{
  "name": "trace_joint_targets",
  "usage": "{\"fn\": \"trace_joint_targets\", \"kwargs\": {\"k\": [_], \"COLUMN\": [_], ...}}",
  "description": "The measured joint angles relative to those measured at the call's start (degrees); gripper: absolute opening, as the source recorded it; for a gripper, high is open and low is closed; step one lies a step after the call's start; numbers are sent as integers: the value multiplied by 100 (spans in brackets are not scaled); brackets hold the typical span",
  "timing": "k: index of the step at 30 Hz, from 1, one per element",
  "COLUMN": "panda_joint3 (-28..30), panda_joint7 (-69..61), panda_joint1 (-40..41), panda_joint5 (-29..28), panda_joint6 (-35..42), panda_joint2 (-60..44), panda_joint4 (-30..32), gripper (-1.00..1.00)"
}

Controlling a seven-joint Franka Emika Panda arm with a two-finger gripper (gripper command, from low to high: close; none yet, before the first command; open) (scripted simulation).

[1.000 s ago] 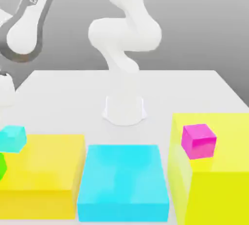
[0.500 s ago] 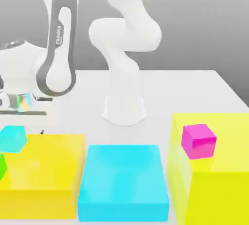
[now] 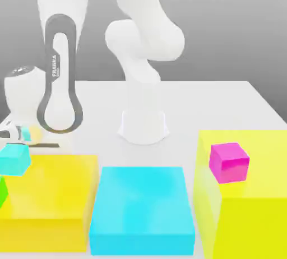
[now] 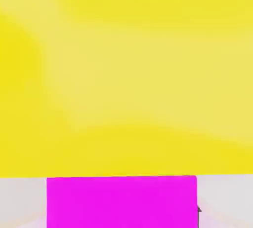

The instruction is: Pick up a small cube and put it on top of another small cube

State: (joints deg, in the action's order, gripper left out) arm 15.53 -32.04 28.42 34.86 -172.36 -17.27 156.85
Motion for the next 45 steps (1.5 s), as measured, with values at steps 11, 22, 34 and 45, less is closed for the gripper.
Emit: {"fn": "trace_joint_targets", "kwargs": {"k": [11,22,34,45], "panda_joint3": [1784,2768,2021,557], "panda_joint7": [1646,2572,1176,-732], "panda_joint1": [-1265,-354,-1941,-4751], "panda_joint5": [-2209,-4196,-5017,-4562], "panda_joint6": [647,2428,5397,6257], "panda_joint2": [1069,1400,1522,2311], "panda_joint4": [304,-37,-1987,-3020], "gripper": [-100,-100,-100,-100]}}
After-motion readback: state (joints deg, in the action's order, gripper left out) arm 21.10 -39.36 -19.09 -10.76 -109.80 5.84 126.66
